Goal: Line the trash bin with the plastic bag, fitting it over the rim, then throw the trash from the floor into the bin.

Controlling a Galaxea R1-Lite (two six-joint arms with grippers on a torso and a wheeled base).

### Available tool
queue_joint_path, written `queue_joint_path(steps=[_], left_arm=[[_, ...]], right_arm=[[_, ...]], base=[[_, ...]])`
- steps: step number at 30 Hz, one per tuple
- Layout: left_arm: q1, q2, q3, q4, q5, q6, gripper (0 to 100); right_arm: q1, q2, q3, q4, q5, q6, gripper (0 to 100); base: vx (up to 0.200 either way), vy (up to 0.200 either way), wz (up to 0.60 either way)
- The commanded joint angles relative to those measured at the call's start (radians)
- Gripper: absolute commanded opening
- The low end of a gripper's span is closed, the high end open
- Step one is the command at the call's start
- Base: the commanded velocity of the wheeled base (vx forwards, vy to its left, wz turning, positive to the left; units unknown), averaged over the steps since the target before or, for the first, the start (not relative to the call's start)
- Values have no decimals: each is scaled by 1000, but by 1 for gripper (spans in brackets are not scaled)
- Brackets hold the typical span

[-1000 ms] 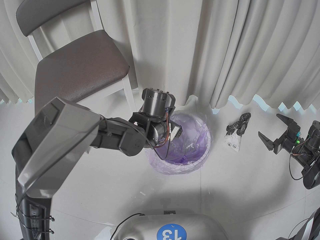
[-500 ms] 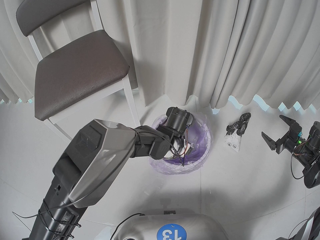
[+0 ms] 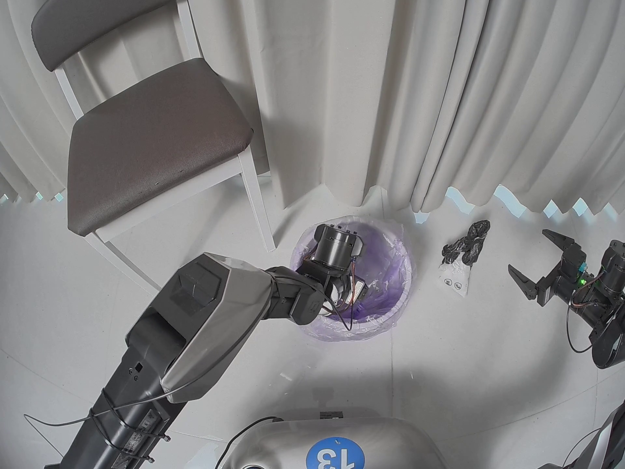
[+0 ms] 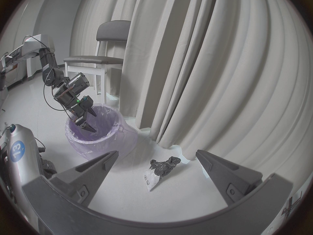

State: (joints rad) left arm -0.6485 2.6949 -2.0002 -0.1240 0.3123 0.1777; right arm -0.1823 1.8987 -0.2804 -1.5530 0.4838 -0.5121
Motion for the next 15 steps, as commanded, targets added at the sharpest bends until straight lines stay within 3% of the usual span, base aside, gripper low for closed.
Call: queue_joint_path(steps=[1, 15], left_arm=[[12, 52, 0, -25, -1, 3, 100], [10, -7, 0, -82, -12, -7, 100]], right_arm=[[-3, 16, 3, -18, 2, -3, 100], [-17, 16, 1, -18, 38, -9, 100]], base=[[0, 0, 0], [0, 0, 0]])
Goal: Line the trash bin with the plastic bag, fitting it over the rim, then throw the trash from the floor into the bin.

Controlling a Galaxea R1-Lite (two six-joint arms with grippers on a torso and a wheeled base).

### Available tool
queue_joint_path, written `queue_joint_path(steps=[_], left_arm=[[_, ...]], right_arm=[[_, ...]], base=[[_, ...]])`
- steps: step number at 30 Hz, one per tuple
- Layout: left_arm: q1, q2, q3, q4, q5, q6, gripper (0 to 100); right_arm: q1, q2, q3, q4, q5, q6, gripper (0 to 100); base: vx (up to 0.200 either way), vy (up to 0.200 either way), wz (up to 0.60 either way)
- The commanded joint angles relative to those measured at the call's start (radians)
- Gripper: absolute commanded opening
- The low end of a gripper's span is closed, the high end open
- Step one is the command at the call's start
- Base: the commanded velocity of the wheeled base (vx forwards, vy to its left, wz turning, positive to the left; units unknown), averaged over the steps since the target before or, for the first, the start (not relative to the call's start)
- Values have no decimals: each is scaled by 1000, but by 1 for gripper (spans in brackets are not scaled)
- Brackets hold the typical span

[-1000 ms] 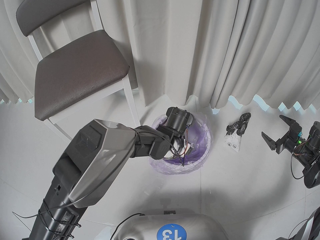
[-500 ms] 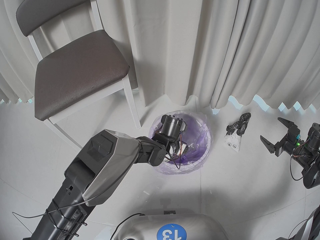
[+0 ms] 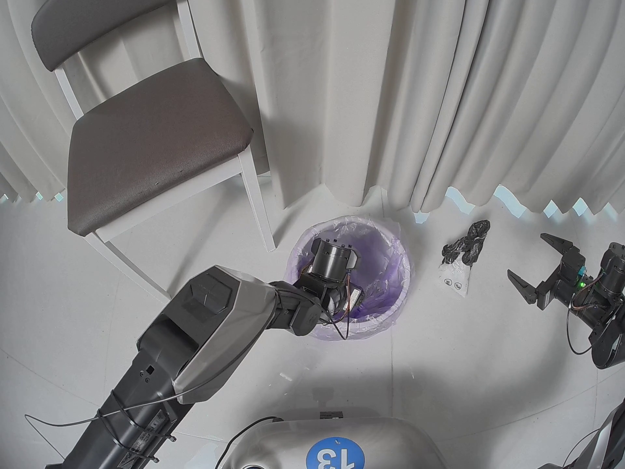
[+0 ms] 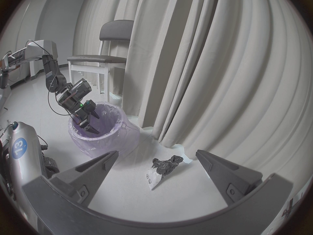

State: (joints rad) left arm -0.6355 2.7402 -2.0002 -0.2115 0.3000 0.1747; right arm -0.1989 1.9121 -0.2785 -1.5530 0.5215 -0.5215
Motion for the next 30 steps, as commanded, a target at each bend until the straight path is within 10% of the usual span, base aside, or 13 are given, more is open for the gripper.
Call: queue_joint_path(steps=[1, 8, 20, 30], left_arm=[[-4, -68, 0, 9, 1, -7, 100], [-15, -174, 0, 92, 4, -26, 100], [-79, -447, 224, 135, 25, -135, 100], [-96, -691, 382, 100, 28, -155, 100]], right_arm=[[-2, 2, -1, -18, 0, 0, 100], [0, -8, 15, -18, 11, 0, 100], [-128, -74, 87, -18, 456, -63, 100], [-126, -182, 55, -18, 453, 126, 100]], base=[[0, 0, 0], [0, 0, 0], [0, 0, 0], [0, 0, 0]])
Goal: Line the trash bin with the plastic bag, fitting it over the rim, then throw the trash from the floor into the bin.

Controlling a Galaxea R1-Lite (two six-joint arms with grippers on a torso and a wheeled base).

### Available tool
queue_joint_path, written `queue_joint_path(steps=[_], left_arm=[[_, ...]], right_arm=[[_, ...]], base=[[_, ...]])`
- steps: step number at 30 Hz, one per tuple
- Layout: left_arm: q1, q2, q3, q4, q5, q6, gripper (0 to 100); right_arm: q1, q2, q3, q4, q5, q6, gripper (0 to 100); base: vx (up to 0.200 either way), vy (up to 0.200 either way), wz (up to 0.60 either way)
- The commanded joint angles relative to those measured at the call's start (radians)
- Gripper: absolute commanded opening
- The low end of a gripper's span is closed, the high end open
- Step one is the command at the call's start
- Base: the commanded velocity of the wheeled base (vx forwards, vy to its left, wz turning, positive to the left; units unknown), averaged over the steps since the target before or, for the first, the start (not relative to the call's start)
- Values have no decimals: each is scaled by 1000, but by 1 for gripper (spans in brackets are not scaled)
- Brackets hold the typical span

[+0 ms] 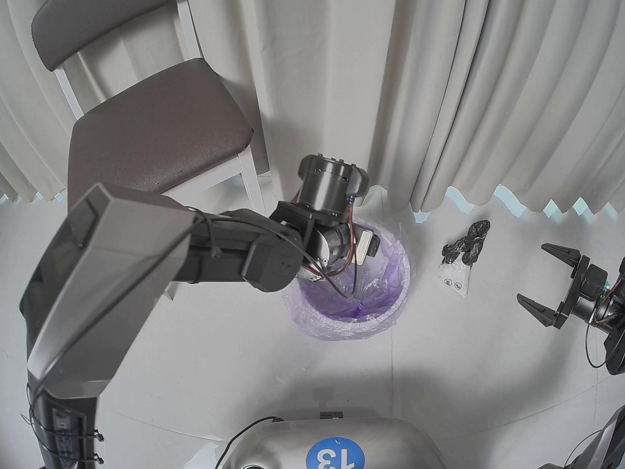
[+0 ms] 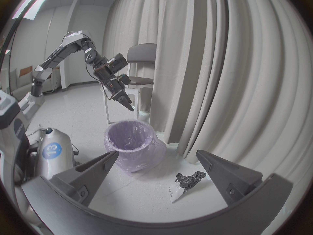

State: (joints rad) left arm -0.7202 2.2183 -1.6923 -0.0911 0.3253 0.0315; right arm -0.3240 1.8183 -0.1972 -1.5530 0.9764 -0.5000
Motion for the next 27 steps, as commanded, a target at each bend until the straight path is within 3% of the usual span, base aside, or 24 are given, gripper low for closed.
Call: queue_joint_path(steps=[1, 4, 7, 12, 14, 17, 18, 21, 24, 27], left_arm=[[-11, -206, 92, -27, 4, -12, 100], [-8, -299, 138, -33, 4, -5, 100], [5, -385, 189, -36, 9, -13, 100], [38, -486, 304, -116, 49, -47, 100], [64, -572, 434, -231, 57, -47, 100], [88, -629, 508, -265, 67, -36, 100], [104, -713, 591, -269, 77, -30, 100], [142, -819, 677, -272, 64, -30, 100], [166, -894, 737, -271, 70, -30, 100], [185, -950, 796, -274, 74, -31, 100]], right_arm=[[-1, -120, -41, -18, -16, 172, 100], [19, -188, -83, -13, -102, 347, 100], [36, -221, -136, -6, -128, 462, 100], [33, -255, -177, 63, -128, 505, 100], [25, -303, -248, 202, -143, 508, 100], [7, -346, -300, 324, -171, 508, 100], [-6, -404, -375, 508, -274, 509, 100], [8, -456, -473, 742, -479, 517, 100], [45, -478, -513, 858, -604, 518, 100], [63, -491, -501, 886, -650, 518, 100]], base=[[0, 0, 0], [0, 0, 0], [0, 0, 0], [0, 0, 0], [0, 0, 0], [0, 0, 0], [0, 0, 0], [0, 0, 0], [0, 0, 0], [0, 0, 0]])
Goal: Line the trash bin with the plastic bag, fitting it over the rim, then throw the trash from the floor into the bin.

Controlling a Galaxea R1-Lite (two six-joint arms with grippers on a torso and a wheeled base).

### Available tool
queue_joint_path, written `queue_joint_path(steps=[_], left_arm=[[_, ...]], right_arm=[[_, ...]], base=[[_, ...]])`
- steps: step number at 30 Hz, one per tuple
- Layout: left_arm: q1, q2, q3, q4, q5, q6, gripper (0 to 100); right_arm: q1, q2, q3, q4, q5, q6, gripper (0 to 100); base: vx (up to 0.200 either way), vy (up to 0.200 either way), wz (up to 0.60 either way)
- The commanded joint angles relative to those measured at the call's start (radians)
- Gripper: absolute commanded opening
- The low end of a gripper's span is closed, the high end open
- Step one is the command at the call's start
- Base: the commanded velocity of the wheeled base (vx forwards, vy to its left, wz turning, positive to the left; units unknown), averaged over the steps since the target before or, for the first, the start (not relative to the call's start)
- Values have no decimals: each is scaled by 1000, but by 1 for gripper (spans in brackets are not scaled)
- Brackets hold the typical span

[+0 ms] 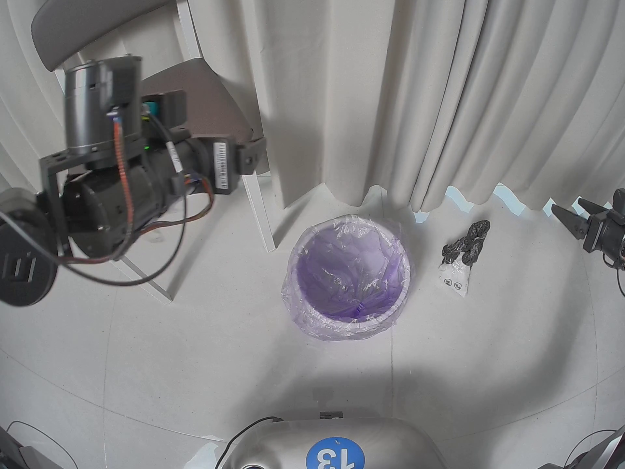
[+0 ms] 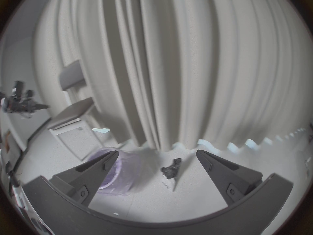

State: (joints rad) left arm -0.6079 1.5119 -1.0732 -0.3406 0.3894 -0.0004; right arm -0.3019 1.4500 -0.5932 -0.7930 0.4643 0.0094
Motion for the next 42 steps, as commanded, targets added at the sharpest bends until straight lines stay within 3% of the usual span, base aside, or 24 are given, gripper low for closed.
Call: queue_joint_path(steps=[1, 6, 10, 14, 15, 17, 18, 19, 21, 29, 42], left_arm=[[77, -271, 205, -24, 8, -1, 100], [82, -377, 303, -24, 6, -9, 100], [158, -509, 400, -21, 2, 2, 100], [215, -592, 447, -18, -12, 2, 100], [214, -598, 452, -18, -15, 2, 100], [203, -625, 475, -17, -40, 3, 100], [203, -625, 475, -17, -40, 3, 100], [197, -630, 484, -17, -67, 13, 100], [195, -627, 486, -18, -79, 13, 100], [195, -622, 483, -24, -101, 7, 100], [175, -607, 495, -31, -116, 2, 100]], right_arm=[[46, -126, -99, 132, -148, 9, 100], [50, -163, -143, 245, -153, -8, 100], [60, -250, -332, 638, -156, -71, 100], [119, -241, -484, 860, -211, -88, 100], [132, -232, -493, 862, -225, -86, 100], [188, -172, -520, 851, -323, -88, 100], [188, -172, -520, 851, -323, -88, 100], [239, -103, -551, 805, -412, -89, 100], [267, -40, -583, 765, -443, -89, 100], [279, 121, -706, 745, -444, -149, 100], [287, 299, -784, 770, -463, -132, 100]], base=[[0, 0, 0], [0, 0, 0], [0, 0, 0], [0, 0, 0], [0, 0, 0], [0, 0, 0], [0, 0, 0], [0, 0, 0], [0, 0, 0], [0, 0, 0], [0, 0, 0]])
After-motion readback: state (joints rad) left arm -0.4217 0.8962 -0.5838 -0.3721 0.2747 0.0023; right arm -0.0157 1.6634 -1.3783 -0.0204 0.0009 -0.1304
